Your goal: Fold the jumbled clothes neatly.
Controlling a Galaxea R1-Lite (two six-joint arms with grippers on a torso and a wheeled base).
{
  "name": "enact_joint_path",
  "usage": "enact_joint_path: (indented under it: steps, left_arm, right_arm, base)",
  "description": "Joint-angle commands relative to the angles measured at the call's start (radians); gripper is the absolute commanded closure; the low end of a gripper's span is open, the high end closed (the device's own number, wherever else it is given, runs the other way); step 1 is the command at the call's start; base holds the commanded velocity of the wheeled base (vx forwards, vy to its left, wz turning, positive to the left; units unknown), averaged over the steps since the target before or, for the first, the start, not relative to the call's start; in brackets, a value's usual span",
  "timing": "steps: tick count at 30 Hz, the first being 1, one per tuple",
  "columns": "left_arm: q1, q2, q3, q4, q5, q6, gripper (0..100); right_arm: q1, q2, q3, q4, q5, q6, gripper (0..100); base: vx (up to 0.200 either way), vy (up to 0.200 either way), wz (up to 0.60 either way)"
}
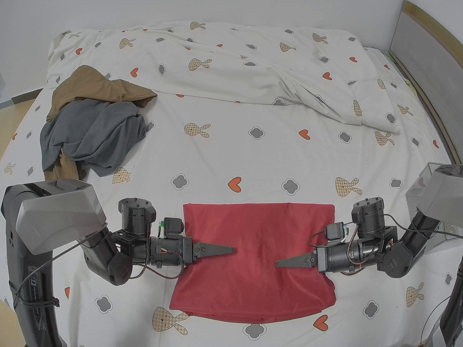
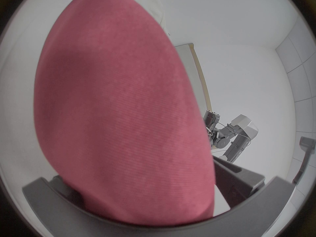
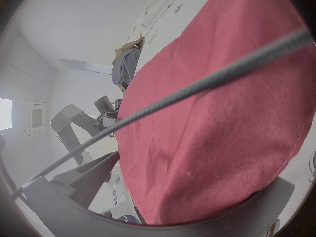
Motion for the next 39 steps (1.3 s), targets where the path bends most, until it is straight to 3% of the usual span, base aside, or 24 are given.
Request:
enact_joint_path:
  steps: [1,39]
  left_arm:
    - [0.0,0.001,0.013,0.002,0.0,0.0,0]
    - [-0.051,-0.022,0.007,0.079,0.0,0.006,0]
  right_arm:
    - [0.012,0.018,-0.012,-0.001,-0.003,-0.001,0]
    - [0.049,0.057,-0.036,-0.001,-0.037,-0.002,0]
  base:
    - [0.0,0.0,0.0]
    - [0.0,0.0,0.0]
